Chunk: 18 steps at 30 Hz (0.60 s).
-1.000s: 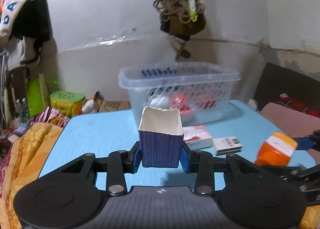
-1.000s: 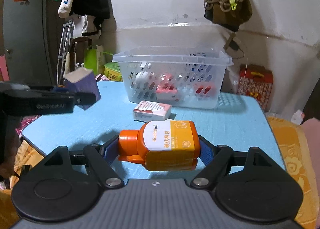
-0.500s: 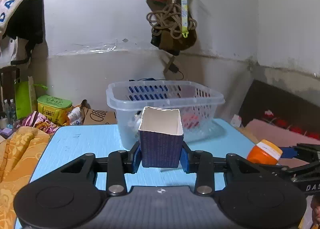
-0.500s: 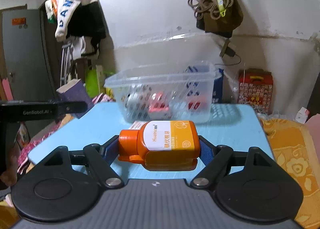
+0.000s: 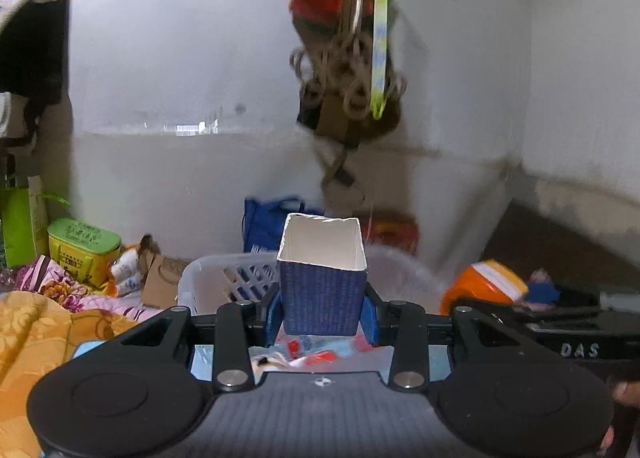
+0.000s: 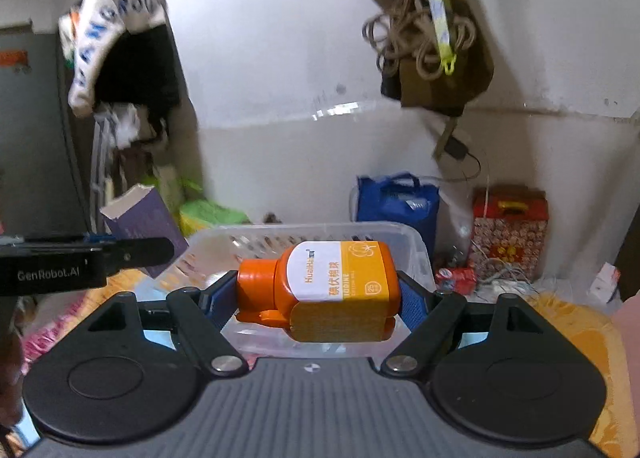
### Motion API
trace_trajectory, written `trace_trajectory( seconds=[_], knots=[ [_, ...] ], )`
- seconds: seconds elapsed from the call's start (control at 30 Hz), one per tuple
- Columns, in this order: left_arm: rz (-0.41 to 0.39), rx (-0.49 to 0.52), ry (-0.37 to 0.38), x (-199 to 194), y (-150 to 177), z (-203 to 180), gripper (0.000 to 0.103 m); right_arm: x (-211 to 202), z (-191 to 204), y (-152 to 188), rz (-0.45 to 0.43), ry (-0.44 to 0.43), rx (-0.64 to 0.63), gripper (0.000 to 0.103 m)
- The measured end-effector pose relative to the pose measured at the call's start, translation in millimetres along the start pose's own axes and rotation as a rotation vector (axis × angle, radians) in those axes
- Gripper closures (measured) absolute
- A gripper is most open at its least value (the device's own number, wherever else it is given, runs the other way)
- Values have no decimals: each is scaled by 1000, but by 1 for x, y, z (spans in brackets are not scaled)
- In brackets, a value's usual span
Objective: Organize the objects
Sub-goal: 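Open both grippers over the basket to drop the bottle and cup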
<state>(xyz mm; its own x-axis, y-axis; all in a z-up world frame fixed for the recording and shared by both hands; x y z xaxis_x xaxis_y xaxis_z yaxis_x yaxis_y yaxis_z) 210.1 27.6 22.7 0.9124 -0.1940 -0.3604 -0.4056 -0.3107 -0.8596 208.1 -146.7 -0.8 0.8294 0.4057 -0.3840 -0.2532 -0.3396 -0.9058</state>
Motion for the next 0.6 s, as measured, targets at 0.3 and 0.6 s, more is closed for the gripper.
trace_trajectory(
  seconds=[0.3,0.6],
  knots=[
    [17,-11,-46,48,-14,20,32,39,8,-20,3,86,-135,6],
    [-40,-2,-48,-9,21,26,16,-54,26,49,-40,-12,129,0]
  ],
)
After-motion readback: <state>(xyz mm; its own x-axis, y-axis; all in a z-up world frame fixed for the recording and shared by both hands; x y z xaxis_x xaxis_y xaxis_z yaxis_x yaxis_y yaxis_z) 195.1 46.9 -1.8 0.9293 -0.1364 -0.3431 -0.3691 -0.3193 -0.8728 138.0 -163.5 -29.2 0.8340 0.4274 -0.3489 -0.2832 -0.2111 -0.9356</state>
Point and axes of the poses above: each gripper's, at about its wrist camera, not at the fingertips, and x roughly the way its jaws point, z to its left, y to its underside, the point moved 5 cm from there along x, roughly the way its jaws point, and after that the axes turned 15 degrees about -x, right-handed, at the moved point
